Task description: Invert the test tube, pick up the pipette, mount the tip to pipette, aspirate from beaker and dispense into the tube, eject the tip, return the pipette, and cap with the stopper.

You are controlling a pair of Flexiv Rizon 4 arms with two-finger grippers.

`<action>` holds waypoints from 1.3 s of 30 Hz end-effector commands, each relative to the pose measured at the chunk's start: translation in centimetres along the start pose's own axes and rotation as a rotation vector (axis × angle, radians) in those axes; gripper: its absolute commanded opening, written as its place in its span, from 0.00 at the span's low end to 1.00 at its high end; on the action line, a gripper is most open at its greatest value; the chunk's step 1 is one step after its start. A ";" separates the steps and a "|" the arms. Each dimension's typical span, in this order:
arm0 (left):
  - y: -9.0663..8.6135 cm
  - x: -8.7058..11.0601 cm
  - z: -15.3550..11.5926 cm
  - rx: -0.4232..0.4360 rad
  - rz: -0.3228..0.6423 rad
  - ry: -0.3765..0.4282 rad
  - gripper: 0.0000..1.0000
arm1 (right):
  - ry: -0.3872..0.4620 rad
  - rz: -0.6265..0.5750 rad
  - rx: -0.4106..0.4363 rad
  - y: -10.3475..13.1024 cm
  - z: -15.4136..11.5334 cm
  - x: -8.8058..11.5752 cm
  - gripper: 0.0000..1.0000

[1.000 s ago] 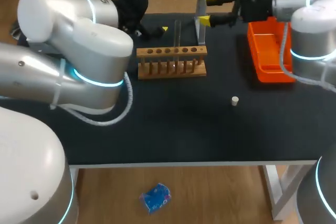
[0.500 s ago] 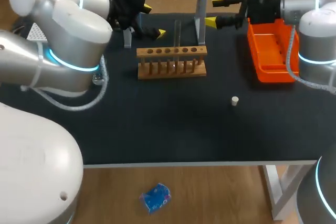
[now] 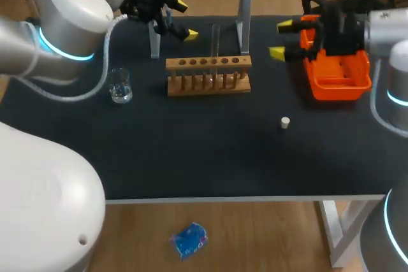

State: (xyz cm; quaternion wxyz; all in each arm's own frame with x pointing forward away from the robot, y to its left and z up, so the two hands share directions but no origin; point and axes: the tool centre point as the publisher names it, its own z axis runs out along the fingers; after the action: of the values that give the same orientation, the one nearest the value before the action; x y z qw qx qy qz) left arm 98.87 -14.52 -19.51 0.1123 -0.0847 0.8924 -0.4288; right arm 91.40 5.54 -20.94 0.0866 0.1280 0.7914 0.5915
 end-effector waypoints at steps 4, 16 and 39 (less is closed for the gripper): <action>-0.5 -2.2 2.3 -0.020 -0.004 0.362 1.00 | 0.010 -0.030 -0.011 -2.5 -3.6 3.0 1.00; 0.1 -1.8 3.4 -0.032 -0.045 0.305 1.00 | 0.055 -0.059 -0.016 -3.5 -4.0 3.8 1.00; 0.7 -1.1 4.4 0.000 -0.135 0.050 1.00 | 0.055 -0.059 -0.016 -3.5 -4.0 3.8 1.00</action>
State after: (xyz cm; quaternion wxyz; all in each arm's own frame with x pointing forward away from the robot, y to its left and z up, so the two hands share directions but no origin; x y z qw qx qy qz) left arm 101.03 -16.56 -22.14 0.0535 -0.1315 0.8885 -0.4363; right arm 86.29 2.10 -23.03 0.0828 0.0876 0.7920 0.5985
